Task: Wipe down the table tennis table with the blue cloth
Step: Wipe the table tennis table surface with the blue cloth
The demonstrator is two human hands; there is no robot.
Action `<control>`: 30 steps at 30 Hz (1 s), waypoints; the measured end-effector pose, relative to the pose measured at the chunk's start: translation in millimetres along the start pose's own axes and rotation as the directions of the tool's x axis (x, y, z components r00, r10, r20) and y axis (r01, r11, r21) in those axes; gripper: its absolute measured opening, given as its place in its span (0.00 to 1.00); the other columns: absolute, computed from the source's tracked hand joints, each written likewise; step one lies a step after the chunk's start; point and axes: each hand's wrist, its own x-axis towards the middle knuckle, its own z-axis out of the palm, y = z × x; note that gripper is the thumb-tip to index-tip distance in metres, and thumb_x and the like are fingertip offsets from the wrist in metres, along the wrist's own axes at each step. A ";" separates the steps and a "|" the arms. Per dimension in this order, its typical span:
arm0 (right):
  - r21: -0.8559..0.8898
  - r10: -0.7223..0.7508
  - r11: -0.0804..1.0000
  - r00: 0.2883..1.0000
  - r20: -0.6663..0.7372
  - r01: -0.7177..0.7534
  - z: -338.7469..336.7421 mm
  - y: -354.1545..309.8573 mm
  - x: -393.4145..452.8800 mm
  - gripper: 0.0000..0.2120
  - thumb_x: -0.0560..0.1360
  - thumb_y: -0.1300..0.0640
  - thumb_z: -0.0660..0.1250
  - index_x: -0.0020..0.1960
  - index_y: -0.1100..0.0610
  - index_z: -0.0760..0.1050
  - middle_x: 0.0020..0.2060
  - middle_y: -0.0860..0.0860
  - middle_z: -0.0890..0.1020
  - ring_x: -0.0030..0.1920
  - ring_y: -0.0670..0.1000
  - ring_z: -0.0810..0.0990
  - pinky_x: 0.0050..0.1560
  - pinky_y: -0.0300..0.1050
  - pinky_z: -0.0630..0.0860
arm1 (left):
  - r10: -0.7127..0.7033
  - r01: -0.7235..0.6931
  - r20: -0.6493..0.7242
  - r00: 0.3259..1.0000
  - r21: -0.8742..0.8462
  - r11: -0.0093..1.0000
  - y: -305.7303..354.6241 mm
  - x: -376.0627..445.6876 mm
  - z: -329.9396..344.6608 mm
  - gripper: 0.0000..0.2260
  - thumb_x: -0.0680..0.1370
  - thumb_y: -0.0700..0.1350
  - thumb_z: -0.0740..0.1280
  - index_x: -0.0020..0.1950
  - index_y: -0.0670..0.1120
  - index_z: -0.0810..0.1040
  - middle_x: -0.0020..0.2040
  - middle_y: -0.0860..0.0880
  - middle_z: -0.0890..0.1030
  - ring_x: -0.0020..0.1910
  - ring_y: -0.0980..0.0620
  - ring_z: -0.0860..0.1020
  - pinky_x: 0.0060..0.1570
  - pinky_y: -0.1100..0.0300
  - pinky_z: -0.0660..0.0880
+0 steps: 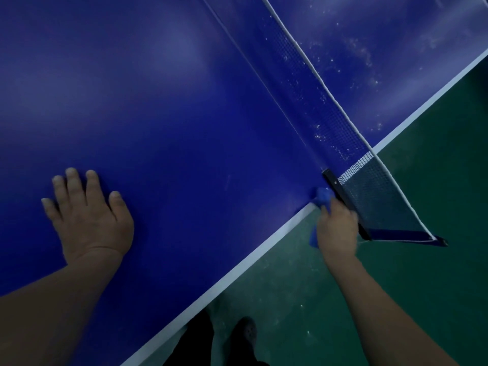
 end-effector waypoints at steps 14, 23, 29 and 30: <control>0.247 -0.631 0.734 0.770 -0.099 0.633 50.2 -181.6 44.3 0.21 0.77 0.55 0.63 0.68 0.62 0.76 0.68 0.60 0.76 0.66 0.63 0.74 0.66 0.63 0.72 | 0.004 -0.004 0.017 1.000 -0.023 1.000 2.1 0.5 -4.6 0.27 0.84 0.53 0.51 0.82 0.44 0.55 0.83 0.44 0.49 0.82 0.46 0.43 0.78 0.45 0.38; 0.151 -0.977 0.066 0.033 0.213 0.986 38.2 -144.3 22.2 0.25 0.78 0.50 0.59 0.74 0.54 0.70 0.75 0.55 0.69 0.76 0.63 0.63 0.71 0.65 0.59 | 0.039 -0.038 0.013 0.999 -0.076 0.996 -2.0 1.4 -4.2 0.28 0.84 0.53 0.51 0.82 0.45 0.54 0.83 0.45 0.47 0.81 0.47 0.41 0.78 0.46 0.36; 0.157 -0.904 0.428 0.421 0.080 0.890 54.8 -259.3 19.6 0.24 0.79 0.49 0.59 0.72 0.57 0.73 0.73 0.56 0.72 0.73 0.65 0.67 0.70 0.66 0.65 | 0.162 -0.135 0.047 0.986 -0.358 0.924 -30.9 -8.4 -20.8 0.28 0.81 0.52 0.53 0.80 0.44 0.61 0.82 0.45 0.56 0.81 0.48 0.50 0.79 0.52 0.41; 0.178 -0.942 0.335 0.329 0.064 0.925 55.9 -259.1 -6.5 0.24 0.78 0.49 0.60 0.72 0.56 0.74 0.72 0.56 0.73 0.73 0.65 0.68 0.71 0.65 0.65 | 0.185 -0.167 0.016 0.983 -0.351 0.921 -43.1 -17.8 -24.8 0.27 0.80 0.51 0.54 0.79 0.43 0.64 0.80 0.44 0.61 0.80 0.46 0.55 0.79 0.49 0.46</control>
